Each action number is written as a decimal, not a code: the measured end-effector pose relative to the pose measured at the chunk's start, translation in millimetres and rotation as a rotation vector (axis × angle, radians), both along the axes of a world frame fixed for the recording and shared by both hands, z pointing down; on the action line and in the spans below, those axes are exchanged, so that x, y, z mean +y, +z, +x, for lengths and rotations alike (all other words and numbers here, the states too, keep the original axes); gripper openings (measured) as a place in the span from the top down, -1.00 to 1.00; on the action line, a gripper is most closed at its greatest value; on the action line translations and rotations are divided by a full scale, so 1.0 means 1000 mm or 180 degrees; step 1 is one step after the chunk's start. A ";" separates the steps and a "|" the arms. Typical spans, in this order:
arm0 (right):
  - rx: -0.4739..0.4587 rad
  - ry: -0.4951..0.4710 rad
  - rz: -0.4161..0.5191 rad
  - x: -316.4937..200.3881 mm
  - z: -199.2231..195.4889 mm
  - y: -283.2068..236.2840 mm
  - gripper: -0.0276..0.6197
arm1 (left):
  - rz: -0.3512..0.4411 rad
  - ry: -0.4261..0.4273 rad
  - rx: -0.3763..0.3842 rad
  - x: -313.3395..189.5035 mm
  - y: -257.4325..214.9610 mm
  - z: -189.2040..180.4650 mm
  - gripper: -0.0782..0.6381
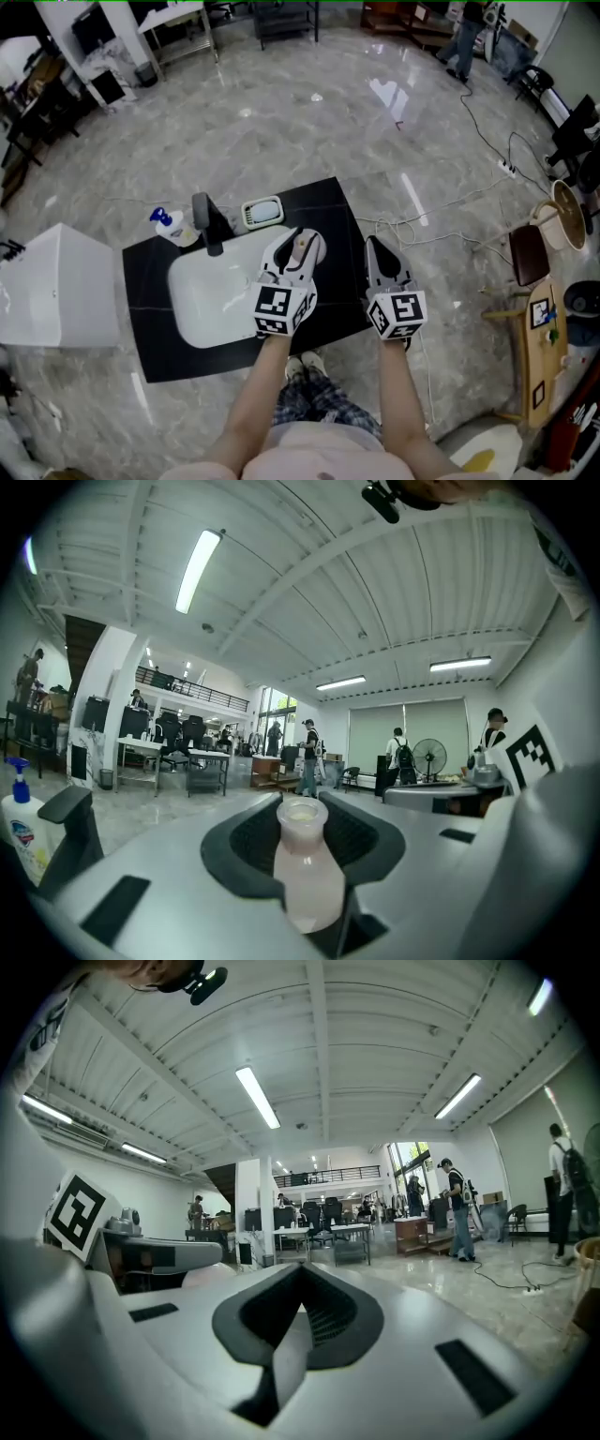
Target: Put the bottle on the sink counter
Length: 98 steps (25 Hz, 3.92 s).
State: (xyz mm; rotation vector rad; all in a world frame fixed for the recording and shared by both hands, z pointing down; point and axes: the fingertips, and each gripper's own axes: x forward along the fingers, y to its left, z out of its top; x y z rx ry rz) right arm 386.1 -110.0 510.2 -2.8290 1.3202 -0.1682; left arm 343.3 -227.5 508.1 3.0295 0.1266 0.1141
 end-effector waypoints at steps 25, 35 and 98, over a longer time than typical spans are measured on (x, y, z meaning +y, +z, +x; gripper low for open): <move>-0.0427 -0.0250 -0.0249 -0.114 0.164 0.135 0.87 | -0.0053 -0.0264 -0.0443 -0.058 0.159 0.183 0.40; -0.0519 -0.0168 -0.0282 -0.109 0.163 0.154 0.87 | 0.0244 -0.0186 -0.0589 -0.053 0.177 0.190 0.40; 0.0056 -0.0752 0.0419 -0.040 -0.111 -0.063 0.87 | -0.0065 -0.1556 0.0377 -0.151 -0.052 -0.294 0.71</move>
